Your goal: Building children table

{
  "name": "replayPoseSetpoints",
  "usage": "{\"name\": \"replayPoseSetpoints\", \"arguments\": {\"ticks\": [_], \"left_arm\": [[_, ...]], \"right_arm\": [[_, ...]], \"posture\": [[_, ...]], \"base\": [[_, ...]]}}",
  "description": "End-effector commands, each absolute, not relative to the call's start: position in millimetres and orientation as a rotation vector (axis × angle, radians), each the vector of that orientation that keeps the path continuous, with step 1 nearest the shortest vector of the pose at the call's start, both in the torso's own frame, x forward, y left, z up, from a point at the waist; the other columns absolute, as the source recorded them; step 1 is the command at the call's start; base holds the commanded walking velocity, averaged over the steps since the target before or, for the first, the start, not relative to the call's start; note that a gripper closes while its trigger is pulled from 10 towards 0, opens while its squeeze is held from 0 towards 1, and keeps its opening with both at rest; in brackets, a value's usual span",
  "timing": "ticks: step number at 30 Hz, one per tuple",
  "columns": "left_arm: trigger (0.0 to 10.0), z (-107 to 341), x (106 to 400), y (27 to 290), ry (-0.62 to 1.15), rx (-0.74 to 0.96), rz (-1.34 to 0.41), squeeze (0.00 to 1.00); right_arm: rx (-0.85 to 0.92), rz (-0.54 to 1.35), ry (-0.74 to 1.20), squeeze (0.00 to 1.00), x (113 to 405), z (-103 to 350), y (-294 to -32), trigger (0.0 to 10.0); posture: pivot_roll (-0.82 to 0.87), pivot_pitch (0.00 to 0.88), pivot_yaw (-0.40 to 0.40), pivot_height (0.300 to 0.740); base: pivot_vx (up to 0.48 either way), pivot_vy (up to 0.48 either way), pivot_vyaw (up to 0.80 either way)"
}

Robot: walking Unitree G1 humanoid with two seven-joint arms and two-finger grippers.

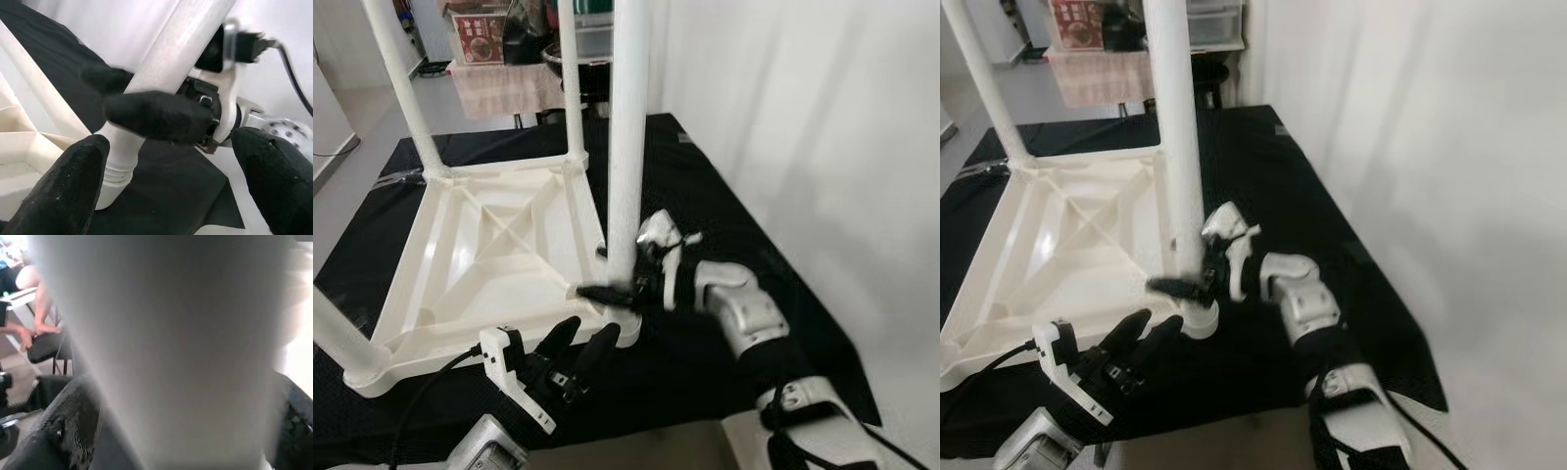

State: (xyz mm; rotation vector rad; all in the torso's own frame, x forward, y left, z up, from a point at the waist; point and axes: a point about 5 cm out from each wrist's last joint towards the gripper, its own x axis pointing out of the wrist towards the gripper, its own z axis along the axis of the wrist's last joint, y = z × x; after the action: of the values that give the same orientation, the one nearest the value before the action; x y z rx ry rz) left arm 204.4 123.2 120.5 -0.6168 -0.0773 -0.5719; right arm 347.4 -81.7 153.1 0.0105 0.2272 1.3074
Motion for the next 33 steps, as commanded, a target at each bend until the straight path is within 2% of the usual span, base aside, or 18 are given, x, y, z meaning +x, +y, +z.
{"name": "replayPoseSetpoints", "arguments": {"ticks": [1,7,8,14,20,21,22,23,24,25,26,27,29,33], "left_arm": [[10.0,116,205,124,-0.062,-0.606,-0.554,0.0],[10.0,115,205,124,-0.065,-0.601,-0.55,0.0],[10.0,115,205,124,-0.065,-0.599,-0.549,0.0],[10.0,115,205,123,-0.066,-0.598,-0.549,0.0],[10.0,116,201,122,-0.059,-0.595,-0.553,0.0],[10.0,116,200,123,-0.056,-0.593,-0.553,0.0],[10.0,116,200,123,-0.056,-0.593,-0.553,0.0],[10.0,116,198,124,-0.052,-0.59,-0.553,0.0],[10.0,116,197,125,-0.049,-0.587,-0.552,0.0],[10.0,116,197,125,-0.049,-0.587,-0.552,0.0],[10.0,117,197,127,-0.045,-0.583,-0.551,0.0],[10.0,117,197,127,-0.045,-0.583,-0.551,0.0],[10.0,116,197,129,-0.038,-0.571,-0.551,0.0],[10.0,116,197,129,-0.035,-0.569,-0.551,0.0]], "right_arm": [[0.01,1.344,0.2,0.0,353,167,-80,10.0],[0.053,1.358,0.236,0.0,360,171,-83,10.0],[0.07,1.357,0.253,0.0,361,169,-84,0.0],[0.078,1.359,0.259,0.0,361,166,-86,0.0],[0.026,1.208,0.302,0.0,356,140,-113,0.0],[0.019,1.097,0.311,0.0,354,130,-114,0.0],[0.019,1.097,0.311,0.0,354,130,-114,0.0],[0.004,0.86,0.31,0.0,354,119,-113,0.0],[0.045,0.514,0.313,0.0,354,110,-118,0.0],[0.045,0.514,0.313,0.0,354,110,-118,0.0],[0.077,0.43,0.365,0.0,335,98,-112,0.0],[0.077,0.43,0.365,0.0,335,98,-112,0.0],[0.112,0.471,0.372,0.0,309,93,-97,0.0],[0.111,0.515,0.36,0.0,311,94,-94,0.0]], "posture": [[0.05,0.0,-0.018,0.74],[0.06,0.0,-0.025,0.74],[0.07,0.0,-0.028,0.74],[0.07,0.0,-0.028,0.74],[0.05,0.0,-0.014,0.74],[0.05,0.0,-0.011,0.74],[0.05,0.0,-0.011,0.74],[0.03,0.008,-0.006,0.74],[0.03,0.012,-0.003,0.74],[0.03,0.012,-0.003,0.74],[0.02,0.028,0.01,0.74],[0.02,0.028,0.01,0.74],[0.0,0.021,0.032,0.74],[0.01,0.018,0.027,0.74]], "base": [[0.0,0.0,0.0],[0.0,0.0,0.0],[0.0,0.0,0.0],[0.0,0.0,0.0],[0.0,0.0,0.0],[0.0,0.0,0.0],[0.0,0.0,0.0],[0.0,0.0,0.0],[0.0,0.0,0.0],[0.0,0.0,0.0],[0.0,0.0,0.0],[0.0,0.0,0.0],[0.0,0.0,0.0],[0.0,0.0,0.0]]}}
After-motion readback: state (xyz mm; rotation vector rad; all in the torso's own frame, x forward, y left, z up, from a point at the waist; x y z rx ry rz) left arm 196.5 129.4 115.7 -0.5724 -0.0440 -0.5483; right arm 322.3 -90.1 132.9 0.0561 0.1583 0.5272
